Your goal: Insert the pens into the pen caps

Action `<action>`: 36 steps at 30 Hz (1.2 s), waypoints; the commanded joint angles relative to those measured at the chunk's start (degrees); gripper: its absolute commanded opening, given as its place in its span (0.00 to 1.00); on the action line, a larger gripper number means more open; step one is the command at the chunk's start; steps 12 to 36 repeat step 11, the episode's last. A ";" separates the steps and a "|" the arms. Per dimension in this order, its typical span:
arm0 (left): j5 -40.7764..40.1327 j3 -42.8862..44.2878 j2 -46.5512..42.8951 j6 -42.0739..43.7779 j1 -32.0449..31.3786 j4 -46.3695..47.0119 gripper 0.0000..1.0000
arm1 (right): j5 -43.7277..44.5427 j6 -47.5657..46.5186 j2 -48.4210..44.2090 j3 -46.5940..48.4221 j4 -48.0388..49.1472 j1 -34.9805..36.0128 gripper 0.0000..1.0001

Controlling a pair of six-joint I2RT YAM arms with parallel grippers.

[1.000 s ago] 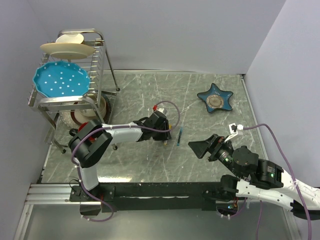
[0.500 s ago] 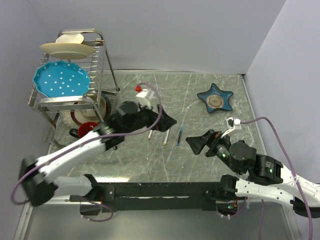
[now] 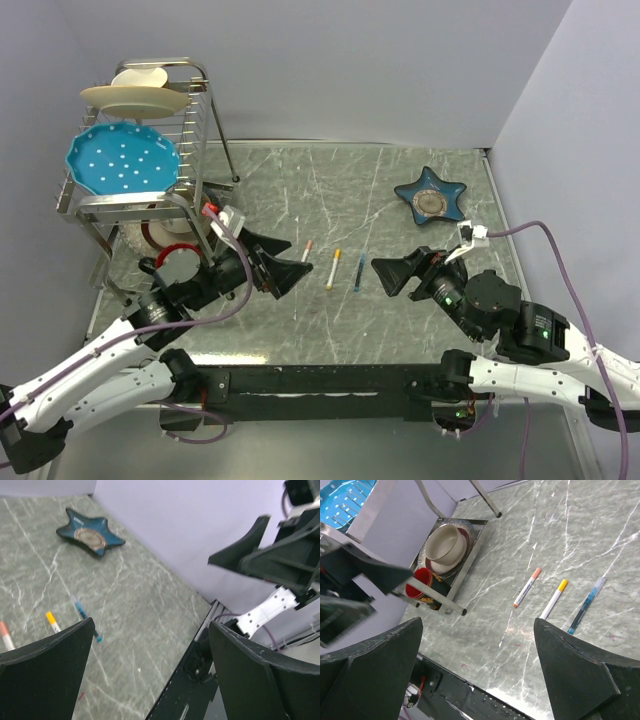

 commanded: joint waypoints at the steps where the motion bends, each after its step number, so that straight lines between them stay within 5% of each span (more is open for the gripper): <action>1: 1.21 -1.96 -2.50 0.57 -0.14 3.80 0.99 | 3.00 -0.33 0.95 0.08 2.30 0.14 1.00; 36: 0.60 -0.83 -3.64 1.63 -0.14 2.66 0.99 | 1.50 0.02 2.18 -0.01 2.04 0.14 1.00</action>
